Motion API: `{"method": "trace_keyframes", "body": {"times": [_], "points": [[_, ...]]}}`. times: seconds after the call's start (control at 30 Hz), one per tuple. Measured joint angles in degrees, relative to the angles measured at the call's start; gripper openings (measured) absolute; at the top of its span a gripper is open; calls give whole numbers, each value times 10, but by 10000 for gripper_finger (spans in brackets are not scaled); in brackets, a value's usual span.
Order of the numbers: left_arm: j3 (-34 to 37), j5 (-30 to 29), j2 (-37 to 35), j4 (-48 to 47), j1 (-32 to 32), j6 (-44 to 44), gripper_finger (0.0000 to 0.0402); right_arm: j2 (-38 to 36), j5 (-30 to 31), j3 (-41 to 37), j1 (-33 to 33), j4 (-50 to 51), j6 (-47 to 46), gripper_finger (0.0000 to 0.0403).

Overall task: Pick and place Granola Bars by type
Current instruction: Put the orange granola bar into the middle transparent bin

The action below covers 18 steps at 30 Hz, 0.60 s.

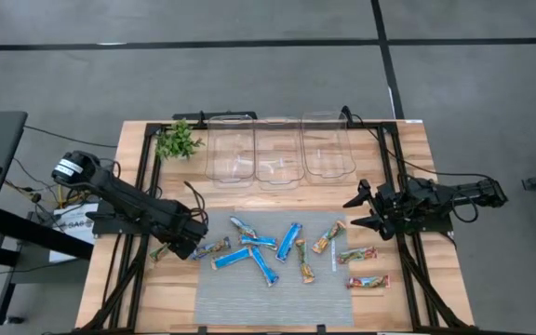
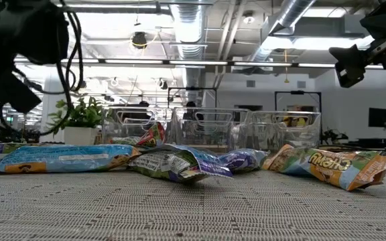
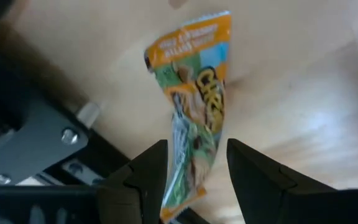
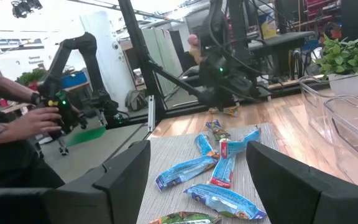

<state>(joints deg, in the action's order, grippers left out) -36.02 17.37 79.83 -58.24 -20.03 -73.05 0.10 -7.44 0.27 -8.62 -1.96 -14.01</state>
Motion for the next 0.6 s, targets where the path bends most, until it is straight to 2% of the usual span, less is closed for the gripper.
{"method": "trace_keyframes", "body": {"times": [0.27,0.43,0.6], "points": [[42,-7,-3,67,2,-2,159,0,0,0,0,0,0,260],[49,-20,-3,69,8,6,158,0,0,0,0,0,0,260],[49,-26,-2,74,9,21,127,0,0,0,0,0,0,260]]}}
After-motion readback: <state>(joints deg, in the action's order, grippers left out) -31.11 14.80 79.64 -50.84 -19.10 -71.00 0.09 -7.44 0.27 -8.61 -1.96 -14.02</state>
